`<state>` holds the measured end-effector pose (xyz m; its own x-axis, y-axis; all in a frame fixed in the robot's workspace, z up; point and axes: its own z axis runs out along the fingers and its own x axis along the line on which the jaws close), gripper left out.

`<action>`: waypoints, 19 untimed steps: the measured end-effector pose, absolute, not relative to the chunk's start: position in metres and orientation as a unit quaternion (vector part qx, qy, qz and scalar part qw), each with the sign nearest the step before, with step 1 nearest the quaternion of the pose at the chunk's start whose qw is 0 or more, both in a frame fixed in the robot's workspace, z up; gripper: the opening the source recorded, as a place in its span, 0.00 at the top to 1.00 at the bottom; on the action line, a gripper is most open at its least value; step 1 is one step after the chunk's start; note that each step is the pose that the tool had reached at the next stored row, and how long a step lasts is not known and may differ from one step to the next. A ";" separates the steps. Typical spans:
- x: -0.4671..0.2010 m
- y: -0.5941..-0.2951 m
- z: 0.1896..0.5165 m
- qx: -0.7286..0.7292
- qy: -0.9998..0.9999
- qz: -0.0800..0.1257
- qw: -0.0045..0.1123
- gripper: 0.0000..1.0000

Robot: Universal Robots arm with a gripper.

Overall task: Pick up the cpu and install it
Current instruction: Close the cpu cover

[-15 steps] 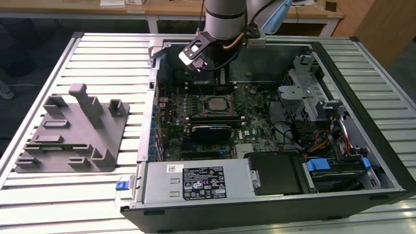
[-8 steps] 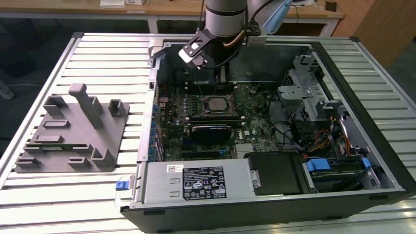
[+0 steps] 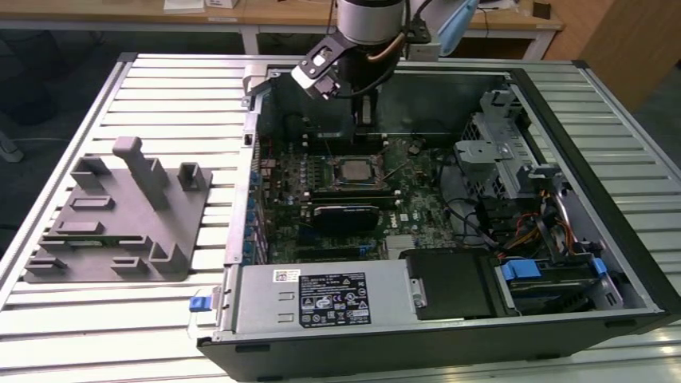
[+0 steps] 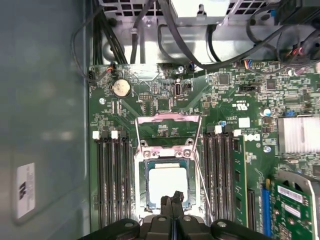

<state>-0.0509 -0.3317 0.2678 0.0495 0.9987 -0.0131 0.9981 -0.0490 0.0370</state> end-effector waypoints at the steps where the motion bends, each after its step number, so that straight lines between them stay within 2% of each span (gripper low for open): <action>1: -0.051 -0.332 0.270 0.724 0.689 0.008 0.018 0.89; 19: -0.022 -0.331 0.275 0.724 0.689 0.008 0.018 0.89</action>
